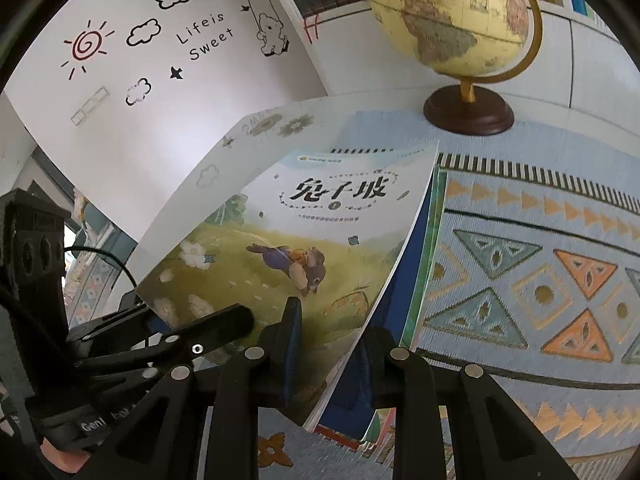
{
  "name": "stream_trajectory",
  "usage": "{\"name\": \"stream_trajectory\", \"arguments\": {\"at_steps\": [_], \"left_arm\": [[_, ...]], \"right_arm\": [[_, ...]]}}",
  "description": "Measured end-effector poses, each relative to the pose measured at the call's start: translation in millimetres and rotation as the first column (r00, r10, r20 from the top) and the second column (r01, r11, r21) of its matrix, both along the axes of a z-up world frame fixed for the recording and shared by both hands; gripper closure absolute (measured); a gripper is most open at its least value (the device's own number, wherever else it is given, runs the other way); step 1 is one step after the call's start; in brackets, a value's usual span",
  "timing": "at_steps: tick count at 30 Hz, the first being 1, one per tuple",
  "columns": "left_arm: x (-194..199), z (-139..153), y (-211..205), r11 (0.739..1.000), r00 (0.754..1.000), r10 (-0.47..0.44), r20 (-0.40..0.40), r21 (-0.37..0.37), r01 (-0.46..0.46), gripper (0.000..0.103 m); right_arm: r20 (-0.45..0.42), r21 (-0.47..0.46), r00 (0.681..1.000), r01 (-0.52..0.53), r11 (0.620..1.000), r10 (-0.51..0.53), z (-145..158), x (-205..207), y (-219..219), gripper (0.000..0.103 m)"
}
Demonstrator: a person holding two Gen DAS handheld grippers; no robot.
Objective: Organize books
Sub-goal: 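Lower the white book onto the stack and open both grippers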
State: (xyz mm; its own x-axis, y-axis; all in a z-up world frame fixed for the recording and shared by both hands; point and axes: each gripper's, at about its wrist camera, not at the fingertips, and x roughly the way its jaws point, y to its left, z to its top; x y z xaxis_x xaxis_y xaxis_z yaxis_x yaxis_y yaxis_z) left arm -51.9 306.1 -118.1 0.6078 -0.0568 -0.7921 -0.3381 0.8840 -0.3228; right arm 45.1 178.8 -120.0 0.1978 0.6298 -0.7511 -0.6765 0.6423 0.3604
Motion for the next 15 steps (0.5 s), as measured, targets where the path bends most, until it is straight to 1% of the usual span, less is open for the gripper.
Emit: {"name": "stream_trajectory", "arguments": {"at_steps": [3,4,5,6,8,10,13,15], "left_arm": [[-12.6,-7.6,2.6,0.999,0.998,0.034,-0.045,-0.01,-0.035,0.068],[-18.1,-10.4,2.6,0.999,0.997,0.039,-0.062,-0.006,-0.039,0.068],[-23.8,-10.7,1.2,0.999,0.997,0.041,-0.065,0.005,-0.041,0.069],[-30.6,-10.3,-0.2,0.999,0.997,0.049,-0.066,0.027,-0.047,0.068],[-44.7,-8.8,-4.1,0.996,0.996,0.057,-0.074,0.07,-0.051,0.067],[-56.8,-9.3,-8.8,0.993,0.993,0.067,-0.099,0.106,-0.057,0.067],[-75.6,-8.8,-21.0,0.993,0.991,0.067,-0.118,0.101,-0.055,0.067],[-83.6,-4.7,-34.2,0.994,0.991,0.059,-0.12,0.1,-0.047,0.067]], "right_arm": [[-0.037,-0.016,0.999,0.002,1.0,-0.003,-7.6,2.1,2.2,0.078],[-0.049,-0.023,0.999,0.005,1.0,-0.006,-10.5,2.2,1.3,0.076],[-0.066,-0.036,0.998,0.007,0.999,-0.009,-14.5,2.3,0.4,0.074],[-0.072,-0.037,0.997,0.003,0.999,-0.006,-16.0,1.5,0.3,0.074],[-0.068,-0.046,0.998,-0.003,0.999,0.0,-14.9,-1.9,-2.9,0.069],[-0.066,-0.073,0.998,-0.006,0.997,0.001,-13.3,-6.3,-7.3,0.069],[-0.072,-0.085,0.997,0.011,0.996,-0.017,-9.6,-18.4,-28.4,0.069],[-0.075,-0.087,0.996,0.034,0.996,-0.041,-5.9,-30.1,-50.4,0.066]]}}
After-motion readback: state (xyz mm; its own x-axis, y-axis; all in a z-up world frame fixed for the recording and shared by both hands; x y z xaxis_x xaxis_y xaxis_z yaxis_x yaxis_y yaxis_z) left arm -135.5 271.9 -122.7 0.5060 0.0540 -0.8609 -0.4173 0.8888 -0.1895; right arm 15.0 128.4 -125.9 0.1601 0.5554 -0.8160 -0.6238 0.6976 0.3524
